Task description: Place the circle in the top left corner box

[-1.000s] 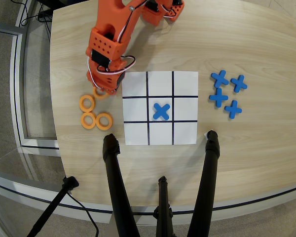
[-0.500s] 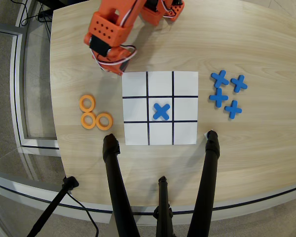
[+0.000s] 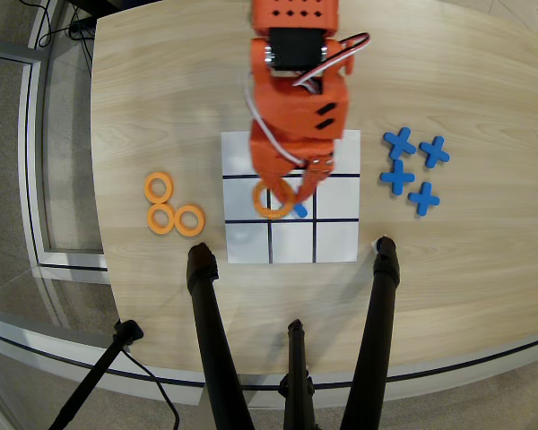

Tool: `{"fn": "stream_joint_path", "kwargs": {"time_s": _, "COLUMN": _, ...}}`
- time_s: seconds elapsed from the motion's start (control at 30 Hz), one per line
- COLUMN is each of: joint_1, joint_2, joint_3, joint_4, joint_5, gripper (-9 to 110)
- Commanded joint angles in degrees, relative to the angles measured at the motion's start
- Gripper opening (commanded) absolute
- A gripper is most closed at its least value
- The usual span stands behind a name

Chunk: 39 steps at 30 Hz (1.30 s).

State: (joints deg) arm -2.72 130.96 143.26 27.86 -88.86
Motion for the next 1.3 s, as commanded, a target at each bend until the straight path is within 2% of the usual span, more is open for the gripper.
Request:
{"fn": "stream_joint_path", "kwargs": {"time_s": 0.0, "joint_1": -4.39, "joint_2": 0.09, "joint_3": 6.15, "joint_4": -18.9, "joint_5": 0.09, "gripper": 0}}
{"fn": "stream_joint_path", "kwargs": {"time_s": 0.07, "joint_1": -5.71, "joint_2": -3.43, "joint_3": 7.91, "joint_4": -27.42, "joint_5": 0.0, "gripper": 0}}
{"fn": "stream_joint_path", "kwargs": {"time_s": 0.47, "joint_1": -9.05, "joint_2": -28.48, "joint_3": -1.76, "joint_4": -41.84, "joint_5": 1.93, "gripper": 0}}
{"fn": "stream_joint_path", "kwargs": {"time_s": 0.97, "joint_1": -11.95, "joint_2": -50.36, "joint_3": -18.63, "joint_4": -38.94, "joint_5": 8.26, "gripper": 0}}
{"fn": "stream_joint_path", "kwargs": {"time_s": 1.27, "joint_1": -12.22, "joint_2": -55.99, "joint_3": -20.65, "joint_4": -40.78, "joint_5": 8.96, "gripper": 0}}
